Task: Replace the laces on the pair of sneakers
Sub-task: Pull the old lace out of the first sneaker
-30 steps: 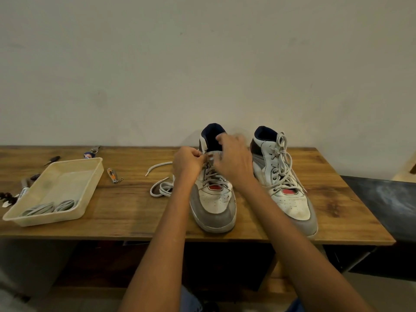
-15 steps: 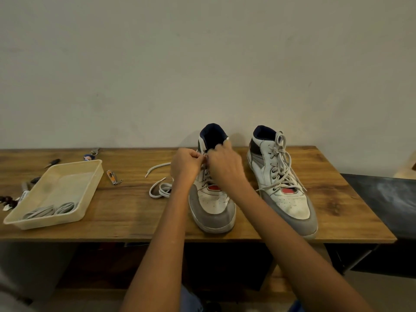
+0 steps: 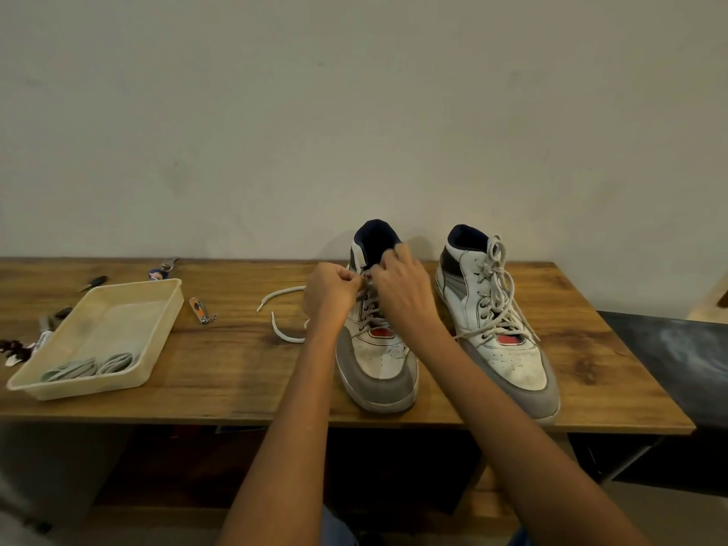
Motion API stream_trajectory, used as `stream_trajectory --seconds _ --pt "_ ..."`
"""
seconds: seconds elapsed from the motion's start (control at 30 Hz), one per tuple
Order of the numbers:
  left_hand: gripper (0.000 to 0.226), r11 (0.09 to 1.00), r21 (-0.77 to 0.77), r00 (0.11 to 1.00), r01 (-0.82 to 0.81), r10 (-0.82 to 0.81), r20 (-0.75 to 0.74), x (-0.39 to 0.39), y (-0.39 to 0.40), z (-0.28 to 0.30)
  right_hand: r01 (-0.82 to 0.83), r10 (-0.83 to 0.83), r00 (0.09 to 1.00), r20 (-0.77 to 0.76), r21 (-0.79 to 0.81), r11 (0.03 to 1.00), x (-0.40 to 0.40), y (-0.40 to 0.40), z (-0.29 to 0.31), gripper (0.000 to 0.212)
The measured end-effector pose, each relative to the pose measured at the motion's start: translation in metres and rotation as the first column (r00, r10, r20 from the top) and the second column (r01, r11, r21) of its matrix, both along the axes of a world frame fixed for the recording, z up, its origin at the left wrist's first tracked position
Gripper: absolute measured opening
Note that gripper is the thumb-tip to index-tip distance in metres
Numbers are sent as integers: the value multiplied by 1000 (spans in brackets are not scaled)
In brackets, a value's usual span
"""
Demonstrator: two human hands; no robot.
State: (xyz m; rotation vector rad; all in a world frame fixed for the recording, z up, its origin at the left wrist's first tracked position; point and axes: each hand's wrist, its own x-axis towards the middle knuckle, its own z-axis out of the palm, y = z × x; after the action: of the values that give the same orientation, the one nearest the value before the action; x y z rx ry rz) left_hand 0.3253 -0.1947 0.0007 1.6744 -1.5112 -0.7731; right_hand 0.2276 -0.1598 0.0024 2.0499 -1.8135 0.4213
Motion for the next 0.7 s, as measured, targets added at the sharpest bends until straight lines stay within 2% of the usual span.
stream_trajectory --seconds 0.07,0.1,0.13,0.2,0.27,0.3,0.33,0.4,0.47,0.53,0.6,0.67,0.7 --pt "19 1000 0 1000 -4 4 7 1 1 0 13 -9 997 -73 48 999 4 -2 -6 21" --pt "18 1000 -3 1000 -11 11 8 1 2 0 1 0 998 -64 17 1000 3 -3 -9 18" --pt "16 1000 -7 1000 -19 19 9 2 3 0 -3 3 1000 4 -62 998 2 -3 -9 13" --pt "12 999 -12 1000 -29 29 8 3 5 1 115 -38 957 287 -259 959 -6 0 1 6" --pt "11 1000 -7 1000 -27 27 12 3 5 1 256 -46 844 534 -326 910 -19 0 15 9" --pt "11 1000 -4 1000 -19 19 14 3 4 1 271 -39 824 565 -333 903 -21 1 19 11" --pt "12 1000 -1 1000 -8 8 10 2 4 1 254 -41 853 520 -346 903 -19 0 20 10" --pt "15 1000 7 1000 5 -5 5 1 3 1 135 -47 963 266 -323 937 -8 0 17 17" --pt "22 1000 2 1000 2 -2 7 0 3 1 14 -12 1000 19 -88 996 7 0 6 16" --pt "27 1000 -16 1000 -1 1 -16 0 4 0 19 -16 999 -37 74 997 11 -1 -2 18" --pt "27 1000 -21 999 -11 11 -35 2 4 0 32 -33 999 12 56 998 4 -2 2 19" --pt "26 1000 -17 999 -24 23 -44 4 4 1 58 -34 966 257 -86 995 -9 -3 12 21" --pt "26 1000 -13 999 -22 22 -35 5 4 1 129 -46 914 403 -182 975 -16 -1 20 22"
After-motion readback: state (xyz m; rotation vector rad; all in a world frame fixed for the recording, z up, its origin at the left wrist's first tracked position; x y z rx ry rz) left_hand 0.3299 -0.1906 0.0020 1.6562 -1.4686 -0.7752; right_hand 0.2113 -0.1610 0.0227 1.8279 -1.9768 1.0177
